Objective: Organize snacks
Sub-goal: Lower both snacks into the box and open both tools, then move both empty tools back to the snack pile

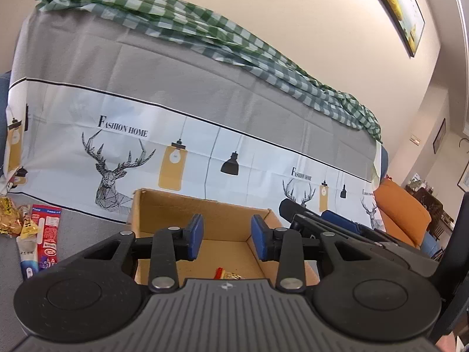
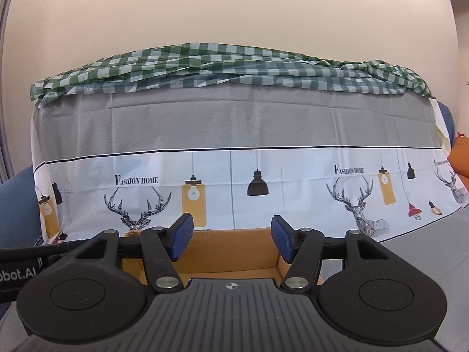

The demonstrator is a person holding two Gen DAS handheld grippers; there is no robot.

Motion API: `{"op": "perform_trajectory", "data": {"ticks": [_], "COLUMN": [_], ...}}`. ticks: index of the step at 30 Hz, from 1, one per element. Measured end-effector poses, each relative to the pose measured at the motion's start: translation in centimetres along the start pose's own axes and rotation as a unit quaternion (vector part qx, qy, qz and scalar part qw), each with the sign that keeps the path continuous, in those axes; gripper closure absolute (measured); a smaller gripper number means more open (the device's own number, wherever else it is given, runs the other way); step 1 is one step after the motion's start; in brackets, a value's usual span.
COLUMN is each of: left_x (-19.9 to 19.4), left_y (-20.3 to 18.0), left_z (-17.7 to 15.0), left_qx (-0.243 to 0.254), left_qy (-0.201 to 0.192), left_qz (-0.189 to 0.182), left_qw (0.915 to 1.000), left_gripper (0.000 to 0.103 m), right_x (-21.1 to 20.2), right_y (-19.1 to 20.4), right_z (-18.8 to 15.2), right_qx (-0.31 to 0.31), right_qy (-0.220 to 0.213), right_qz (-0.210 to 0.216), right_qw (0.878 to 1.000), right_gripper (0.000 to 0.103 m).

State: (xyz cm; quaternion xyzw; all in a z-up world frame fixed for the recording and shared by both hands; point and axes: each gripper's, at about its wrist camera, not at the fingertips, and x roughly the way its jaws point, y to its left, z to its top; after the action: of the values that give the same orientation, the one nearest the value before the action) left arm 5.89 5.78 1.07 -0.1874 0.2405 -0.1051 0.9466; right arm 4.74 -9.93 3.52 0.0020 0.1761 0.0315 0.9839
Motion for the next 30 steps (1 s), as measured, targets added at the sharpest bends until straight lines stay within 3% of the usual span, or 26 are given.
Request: {"op": "perform_trajectory", "data": {"ticks": [10,17,21,24,27,30], "left_x": [-0.6,-1.2,-2.3,-1.5,-1.3,-0.4], "left_y": [1.7,2.4,3.3,4.7,6.7,9.8], "left_z": [0.8,1.4,2.2,2.4,1.7,1.0], "left_qx": [-0.022,-0.024,-0.016,-0.017,0.001,-0.030], "left_qy": [-0.004,-0.006,0.004,0.052,0.046,0.075], "left_qz": [0.012,0.018,0.050,0.079,0.105,0.133], "left_qw": [0.9997,0.9995,0.9986,0.9954,0.9934,0.9878], "left_gripper": [0.069,0.077,0.078,0.078,0.078,0.078], "right_x": [0.5,0.8,0.8,0.8,0.5,0.4], "right_y": [2.1,3.2,3.9,4.6,5.6,6.8], "right_z": [-0.2,-0.3,-0.2,-0.1,-0.3,-0.7], "right_qx": [0.017,0.020,0.029,0.034,0.030,0.023], "right_qy": [0.010,0.016,0.016,0.020,0.020,0.026], "right_qz": [0.013,0.040,0.050,0.061,0.073,0.087], "right_qw": [1.000,0.999,0.998,0.997,0.997,0.996], "right_gripper": [0.044,0.072,0.078,0.078,0.079,0.079]}}
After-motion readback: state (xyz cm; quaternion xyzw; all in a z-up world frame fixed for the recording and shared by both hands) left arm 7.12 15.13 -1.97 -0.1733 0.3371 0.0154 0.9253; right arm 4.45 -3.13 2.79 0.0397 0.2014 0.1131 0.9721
